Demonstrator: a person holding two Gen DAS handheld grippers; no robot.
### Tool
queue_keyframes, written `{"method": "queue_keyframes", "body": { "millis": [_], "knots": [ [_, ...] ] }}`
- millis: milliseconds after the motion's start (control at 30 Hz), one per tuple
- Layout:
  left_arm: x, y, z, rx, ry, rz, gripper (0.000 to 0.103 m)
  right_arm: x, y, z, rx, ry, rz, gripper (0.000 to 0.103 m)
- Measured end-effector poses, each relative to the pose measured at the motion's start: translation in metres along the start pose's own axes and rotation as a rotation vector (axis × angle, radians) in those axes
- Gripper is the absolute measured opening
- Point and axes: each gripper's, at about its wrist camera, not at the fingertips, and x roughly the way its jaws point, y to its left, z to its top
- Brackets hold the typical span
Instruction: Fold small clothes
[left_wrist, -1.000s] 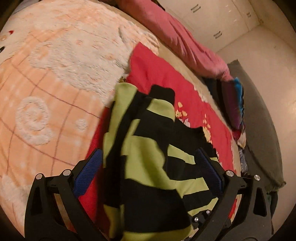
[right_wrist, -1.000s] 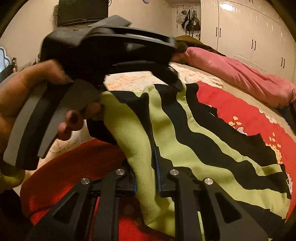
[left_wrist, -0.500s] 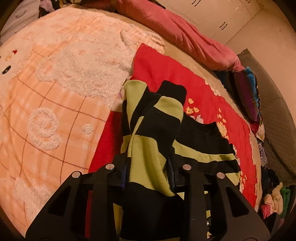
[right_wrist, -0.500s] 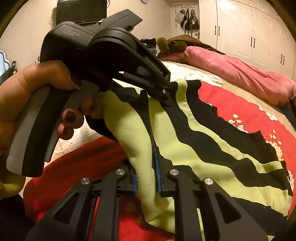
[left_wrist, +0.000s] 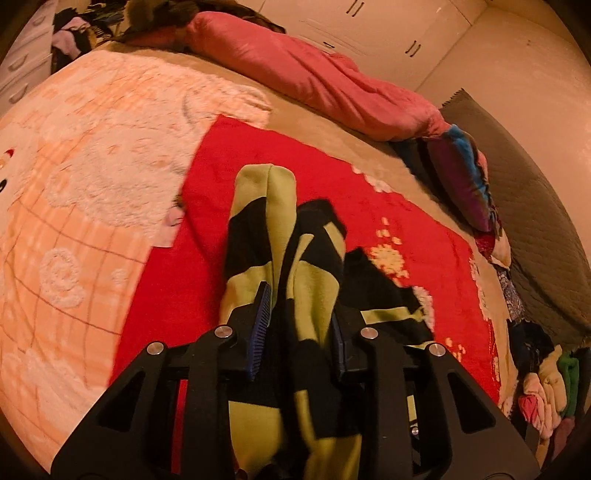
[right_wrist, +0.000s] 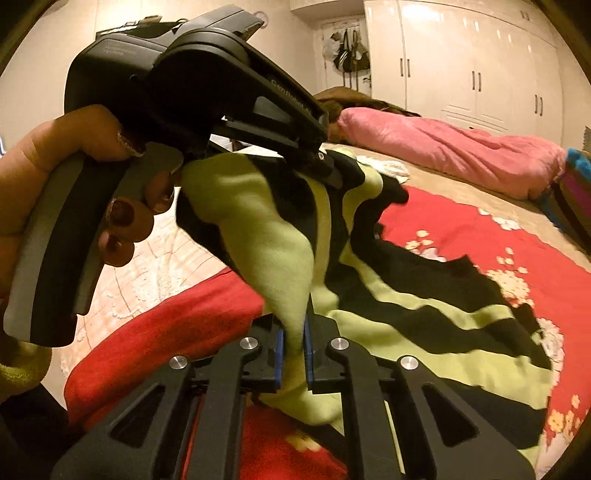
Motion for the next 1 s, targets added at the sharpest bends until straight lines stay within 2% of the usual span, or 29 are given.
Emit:
{"method": "queue_keyframes", "body": {
  "millis": [233, 433, 567, 667, 733, 800, 867, 933, 1000],
  "knots": [
    [0.014, -0.058, -0.008, 0.044, 0.023, -0.028, 0.021, -0.035, -0.03, -0.013, 0.054, -0.013, -0.033, 0.007],
    [0.038, -0.107, -0.03, 0.096, 0.077, -0.065, 0.021, -0.058, -0.056, -0.036, 0.123, 0.025, -0.029, 0.007],
    [0.049, -0.124, -0.052, 0.103, 0.114, -0.122, 0.021, -0.066, -0.068, -0.055, 0.152, 0.061, -0.021, 0.007],
    [0.037, -0.122, -0.066, 0.086, 0.074, -0.13, 0.021, -0.068, -0.077, -0.069, 0.173, 0.086, -0.004, 0.007],
    [0.025, -0.117, -0.072, 0.08, 0.029, -0.089, 0.027, -0.074, -0.082, -0.077, 0.18, 0.102, 0.009, 0.007],
    [0.013, -0.108, -0.081, 0.089, -0.034, 0.004, 0.035, -0.082, -0.087, -0.084, 0.195, 0.111, 0.019, 0.008],
    [0.008, -0.096, -0.092, 0.076, -0.075, 0.098, 0.037, -0.093, -0.095, -0.09, 0.238, 0.115, 0.024, 0.011],
    [0.008, -0.082, -0.103, 0.068, -0.096, 0.175, 0.038, -0.106, -0.114, -0.092, 0.332, 0.097, 0.026, 0.033],
    [0.011, -0.071, -0.11, 0.057, -0.105, 0.218, 0.038, -0.114, -0.136, -0.086, 0.438, 0.072, 0.023, 0.044]
  ]
}}
